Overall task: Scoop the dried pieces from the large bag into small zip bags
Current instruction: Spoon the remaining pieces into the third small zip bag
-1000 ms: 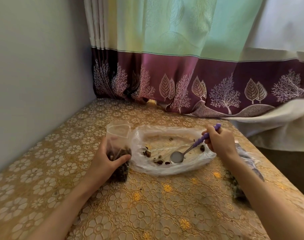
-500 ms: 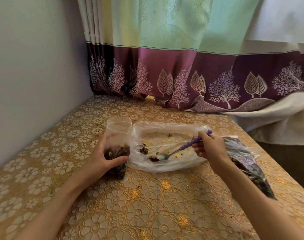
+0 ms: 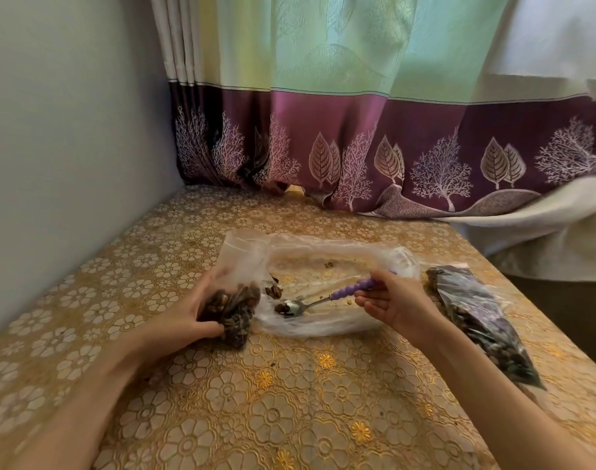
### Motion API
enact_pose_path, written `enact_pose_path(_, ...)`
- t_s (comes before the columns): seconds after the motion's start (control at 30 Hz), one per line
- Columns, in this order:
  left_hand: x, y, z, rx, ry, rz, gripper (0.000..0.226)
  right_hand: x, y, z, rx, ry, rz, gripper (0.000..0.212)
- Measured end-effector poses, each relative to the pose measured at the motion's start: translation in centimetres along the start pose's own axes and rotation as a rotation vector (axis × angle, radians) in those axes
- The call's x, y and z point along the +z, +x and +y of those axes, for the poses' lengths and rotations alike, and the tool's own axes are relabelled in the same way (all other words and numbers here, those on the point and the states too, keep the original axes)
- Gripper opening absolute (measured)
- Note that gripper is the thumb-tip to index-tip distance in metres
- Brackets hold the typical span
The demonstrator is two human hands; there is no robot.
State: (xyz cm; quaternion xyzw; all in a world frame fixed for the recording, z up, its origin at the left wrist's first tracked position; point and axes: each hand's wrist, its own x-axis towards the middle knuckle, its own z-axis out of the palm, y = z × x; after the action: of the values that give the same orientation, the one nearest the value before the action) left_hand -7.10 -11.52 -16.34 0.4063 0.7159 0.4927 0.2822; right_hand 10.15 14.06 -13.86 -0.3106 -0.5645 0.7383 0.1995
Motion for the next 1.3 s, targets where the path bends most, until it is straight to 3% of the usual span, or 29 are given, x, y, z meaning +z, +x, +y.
enact_pose_path(0.23, -0.4, 0.1, 0.2, 0.001, 0.009, 0.136, 0.070, -0.2, -0.2, -0.2, 0.065, 0.053, -0.003, 0.030)
enact_pose_path(0.37, 0.2, 0.5, 0.3, 0.011, 0.007, 0.194, 0.072, -0.4, -0.4, -0.8, -0.014, 0.071, 0.050, 0.027)
enact_pose_path(0.63, 1.0, 0.3, 0.8, 0.037, 0.071, 0.104, 0.065, 1.4, -1.0, -4.5, -0.289, 0.189, 0.108, 0.031)
enact_pose_path(0.93, 1.2, 0.2, 1.0, 0.012, 0.014, 0.077, 0.067, 5.4, -3.1, -6.9, -0.516, 0.081, -0.091, 0.028)
enact_pose_path(1.17, 1.2, 0.5, 1.0, -0.018, -0.054, 0.099, 0.074, 6.2, -3.1, -5.9, -0.524, 0.001, -0.214, 0.020)
enact_pose_path(1.3, 1.2, 0.6, 0.8, -0.003, -0.046, 0.096, 0.074, 5.4, -2.5, -5.8, -0.513, 0.093, -0.107, 0.025)
